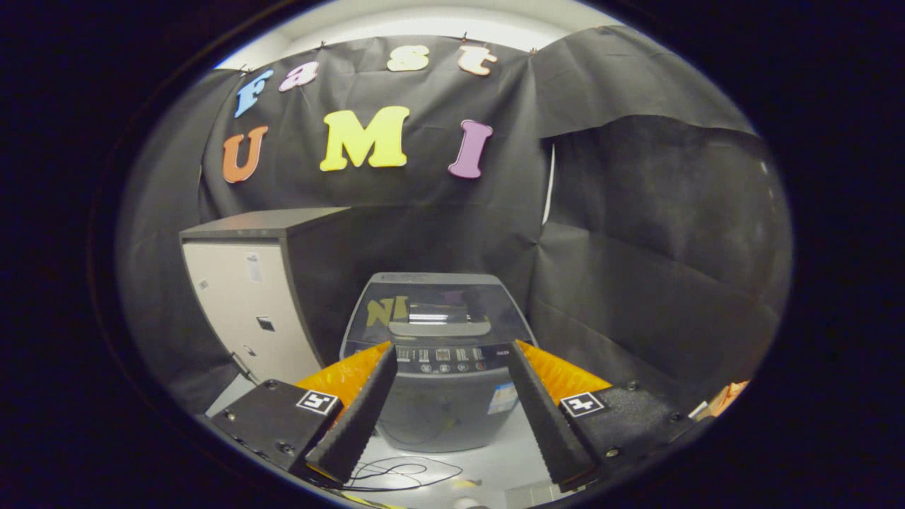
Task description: Put the clothes into the washing machine and then close the washing machine lid.
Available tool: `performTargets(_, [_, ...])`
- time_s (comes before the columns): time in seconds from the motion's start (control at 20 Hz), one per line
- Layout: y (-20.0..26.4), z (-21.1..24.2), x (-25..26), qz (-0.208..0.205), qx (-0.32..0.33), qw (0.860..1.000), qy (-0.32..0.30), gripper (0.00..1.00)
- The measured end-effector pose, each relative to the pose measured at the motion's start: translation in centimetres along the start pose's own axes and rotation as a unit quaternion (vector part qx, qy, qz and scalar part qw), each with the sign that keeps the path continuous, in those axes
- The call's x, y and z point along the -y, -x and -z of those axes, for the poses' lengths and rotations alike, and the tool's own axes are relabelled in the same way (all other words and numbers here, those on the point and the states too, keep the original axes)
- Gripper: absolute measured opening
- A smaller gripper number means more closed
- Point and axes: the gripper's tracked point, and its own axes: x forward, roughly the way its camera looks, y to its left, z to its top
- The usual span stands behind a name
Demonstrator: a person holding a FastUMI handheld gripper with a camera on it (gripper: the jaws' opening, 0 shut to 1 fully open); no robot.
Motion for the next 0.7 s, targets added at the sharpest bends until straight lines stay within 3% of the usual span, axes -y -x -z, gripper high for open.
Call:
performTargets(0.4, [14.4, -1.8, -0.1, -0.001, 0.035, 0.999, -0.015, 0.99])
performTargets(0.7, [18.6, -2.6, -0.6, -0.005, 0.046, 0.999, -0.018, 0.99])
